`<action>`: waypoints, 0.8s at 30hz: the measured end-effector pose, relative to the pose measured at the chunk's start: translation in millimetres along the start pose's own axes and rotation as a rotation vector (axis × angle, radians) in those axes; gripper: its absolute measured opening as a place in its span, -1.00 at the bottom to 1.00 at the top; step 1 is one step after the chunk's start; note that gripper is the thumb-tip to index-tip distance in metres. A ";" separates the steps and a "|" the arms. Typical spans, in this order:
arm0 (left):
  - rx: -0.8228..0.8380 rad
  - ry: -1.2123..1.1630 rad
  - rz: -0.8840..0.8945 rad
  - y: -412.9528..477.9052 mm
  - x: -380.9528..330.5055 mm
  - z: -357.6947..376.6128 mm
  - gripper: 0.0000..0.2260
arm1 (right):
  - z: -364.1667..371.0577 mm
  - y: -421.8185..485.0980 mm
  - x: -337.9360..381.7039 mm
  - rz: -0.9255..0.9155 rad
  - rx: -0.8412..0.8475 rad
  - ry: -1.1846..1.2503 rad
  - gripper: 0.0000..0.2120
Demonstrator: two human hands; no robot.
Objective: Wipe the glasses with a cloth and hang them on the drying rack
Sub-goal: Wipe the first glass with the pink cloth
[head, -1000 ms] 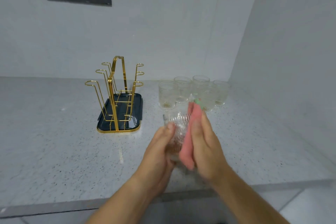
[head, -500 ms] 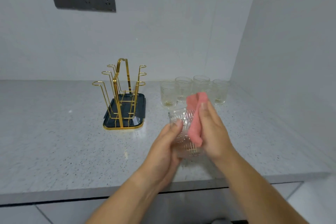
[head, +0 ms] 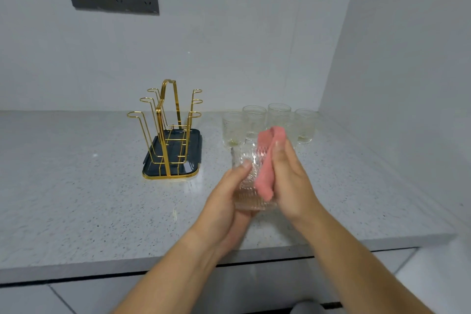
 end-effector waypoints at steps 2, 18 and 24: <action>0.006 -0.071 -0.009 -0.7 -10.6 0.4 -0.59 | 9.5 -18.7 2.8 -0.054 0.077 -0.041 -0.37; -0.007 0.002 0.044 -2.7 -17.6 -6.7 -0.52 | 23.6 -41.4 -10.6 -0.172 0.109 -0.200 -0.34; 0.013 0.065 -0.014 -1.5 -2.2 -9.9 -0.50 | 13.0 -14.9 -11.4 -0.028 0.108 -0.087 -0.40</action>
Point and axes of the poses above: each hand's wrist, its own y-axis towards the middle knuckle, its own z-axis out of the palm, x = y × z, the point moved 5 cm from there along y, towards the middle knuckle, and after that the axes turned 12 degrees about -x, right-handed, at the moved point
